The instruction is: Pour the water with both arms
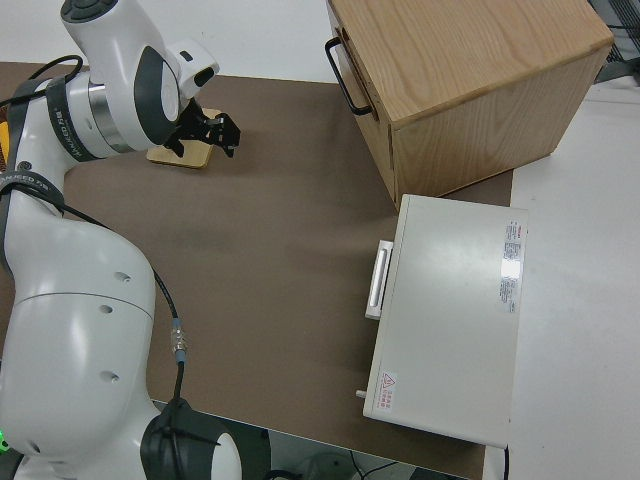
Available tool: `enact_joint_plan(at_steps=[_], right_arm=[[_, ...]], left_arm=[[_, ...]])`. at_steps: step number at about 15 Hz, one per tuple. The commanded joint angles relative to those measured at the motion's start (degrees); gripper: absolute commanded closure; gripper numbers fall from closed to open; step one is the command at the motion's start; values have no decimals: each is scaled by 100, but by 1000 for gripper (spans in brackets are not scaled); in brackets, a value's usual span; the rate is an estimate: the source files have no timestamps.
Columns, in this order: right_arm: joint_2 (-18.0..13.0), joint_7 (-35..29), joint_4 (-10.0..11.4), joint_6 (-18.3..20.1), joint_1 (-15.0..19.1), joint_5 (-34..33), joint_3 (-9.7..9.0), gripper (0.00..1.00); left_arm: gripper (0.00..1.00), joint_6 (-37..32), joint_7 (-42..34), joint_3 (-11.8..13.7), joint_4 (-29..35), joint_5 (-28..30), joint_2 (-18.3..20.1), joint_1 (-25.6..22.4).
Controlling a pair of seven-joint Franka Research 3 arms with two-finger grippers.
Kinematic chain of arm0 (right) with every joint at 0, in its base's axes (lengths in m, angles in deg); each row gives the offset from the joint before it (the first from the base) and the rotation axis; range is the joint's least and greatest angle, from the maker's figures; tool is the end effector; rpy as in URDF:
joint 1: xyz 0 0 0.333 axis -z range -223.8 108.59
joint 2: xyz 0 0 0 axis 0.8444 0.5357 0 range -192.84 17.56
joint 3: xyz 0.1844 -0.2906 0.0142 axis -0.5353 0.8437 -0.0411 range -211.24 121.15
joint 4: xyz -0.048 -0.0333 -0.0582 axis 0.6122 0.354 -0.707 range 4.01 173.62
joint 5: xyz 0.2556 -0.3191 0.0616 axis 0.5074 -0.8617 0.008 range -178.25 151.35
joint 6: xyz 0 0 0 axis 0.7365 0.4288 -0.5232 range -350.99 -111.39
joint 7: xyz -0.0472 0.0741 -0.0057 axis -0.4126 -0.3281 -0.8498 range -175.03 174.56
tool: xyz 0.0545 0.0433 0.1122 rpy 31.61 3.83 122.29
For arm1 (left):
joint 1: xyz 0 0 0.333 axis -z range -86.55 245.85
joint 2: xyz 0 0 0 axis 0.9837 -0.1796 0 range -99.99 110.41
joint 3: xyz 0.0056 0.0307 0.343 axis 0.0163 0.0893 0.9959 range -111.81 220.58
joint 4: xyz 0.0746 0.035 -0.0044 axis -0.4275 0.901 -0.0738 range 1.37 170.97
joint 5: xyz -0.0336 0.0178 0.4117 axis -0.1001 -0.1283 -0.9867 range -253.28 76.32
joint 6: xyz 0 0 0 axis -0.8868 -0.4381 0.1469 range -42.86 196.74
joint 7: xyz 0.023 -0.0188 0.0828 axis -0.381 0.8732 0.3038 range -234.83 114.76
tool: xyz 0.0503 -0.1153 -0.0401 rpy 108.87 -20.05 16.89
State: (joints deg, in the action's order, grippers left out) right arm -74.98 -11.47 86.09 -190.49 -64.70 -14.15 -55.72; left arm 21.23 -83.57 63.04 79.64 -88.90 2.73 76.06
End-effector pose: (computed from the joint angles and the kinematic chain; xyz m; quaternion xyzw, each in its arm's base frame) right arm 0.6352 0.1908 0.5263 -0.9980 -0.0555 -0.0225 0.0205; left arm 0.5771 0.1241 0.6452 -0.9950 0.0983 -0.0135 0.0116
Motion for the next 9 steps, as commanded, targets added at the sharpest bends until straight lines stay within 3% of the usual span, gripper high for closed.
enact_joint_plan(at_steps=[1,3,9], right_arm=[[306,-54,26,-634,-161,0,21,11],[465,-37,26,-1029,-257,-9,21,11],[869,-36,-35,-1979,-486,-334,21,9]], left_arm=[[5,378,-677,521,56,86,-60,-1],[5,493,-1115,733,56,156,-156,-167],[5,713,-2330,734,-128,420,-455,-1099]])
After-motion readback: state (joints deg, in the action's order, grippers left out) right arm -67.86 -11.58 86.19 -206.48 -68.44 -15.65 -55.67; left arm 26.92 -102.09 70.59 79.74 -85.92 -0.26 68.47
